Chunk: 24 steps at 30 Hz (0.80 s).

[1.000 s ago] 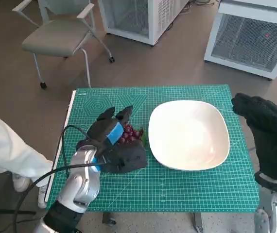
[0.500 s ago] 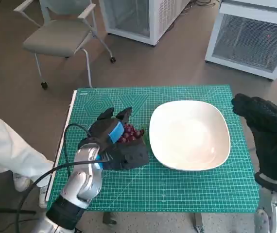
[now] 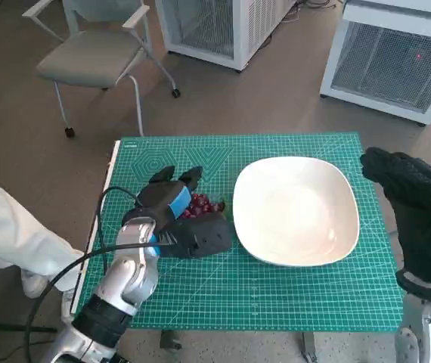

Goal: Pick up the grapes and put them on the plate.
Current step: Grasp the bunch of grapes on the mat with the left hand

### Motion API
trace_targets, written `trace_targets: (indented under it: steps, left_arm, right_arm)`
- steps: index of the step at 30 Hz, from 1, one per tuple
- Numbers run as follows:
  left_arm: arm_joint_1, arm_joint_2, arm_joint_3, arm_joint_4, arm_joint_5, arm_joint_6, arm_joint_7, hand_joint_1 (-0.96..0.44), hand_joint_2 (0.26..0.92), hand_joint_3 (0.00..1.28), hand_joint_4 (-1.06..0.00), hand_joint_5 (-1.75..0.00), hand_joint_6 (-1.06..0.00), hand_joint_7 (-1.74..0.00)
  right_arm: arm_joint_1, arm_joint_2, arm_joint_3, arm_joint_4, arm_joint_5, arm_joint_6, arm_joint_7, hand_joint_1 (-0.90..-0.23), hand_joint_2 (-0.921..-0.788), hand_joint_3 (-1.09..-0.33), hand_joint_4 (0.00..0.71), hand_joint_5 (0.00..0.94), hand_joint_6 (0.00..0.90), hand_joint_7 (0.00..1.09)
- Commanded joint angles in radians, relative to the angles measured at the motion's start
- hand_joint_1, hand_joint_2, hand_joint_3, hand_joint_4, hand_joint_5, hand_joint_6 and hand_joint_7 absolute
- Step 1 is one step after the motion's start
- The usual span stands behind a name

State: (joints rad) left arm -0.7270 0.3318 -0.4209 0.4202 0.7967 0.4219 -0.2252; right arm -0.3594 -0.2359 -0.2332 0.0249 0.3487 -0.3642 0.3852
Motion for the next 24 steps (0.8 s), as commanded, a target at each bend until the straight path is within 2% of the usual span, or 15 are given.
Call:
trace_targets:
  steps: [1, 24]
  left_arm:
    - [-0.046, 0.0, -0.021, 0.046, 0.022, 0.0, 0.012, 0.0, 0.799, 0.01, -0.15, 0.0, -0.26, 0.0]
    - [-0.203, -0.057, -0.093, 0.364, 0.024, -0.051, 0.061, 0.07, 0.853, 0.02, -0.13, 0.0, -0.26, 0.0]
  right_arm:
    - [0.025, 0.002, 0.003, -0.002, -0.006, 0.013, -0.009, -0.646, -0.921, -0.693, 0.361, 0.001, -0.001, 0.65]
    - [0.039, 0.002, 0.001, -0.016, -0.001, 0.021, -0.017, -0.645, -0.921, -0.696, 0.359, 0.0, -0.001, 0.64]
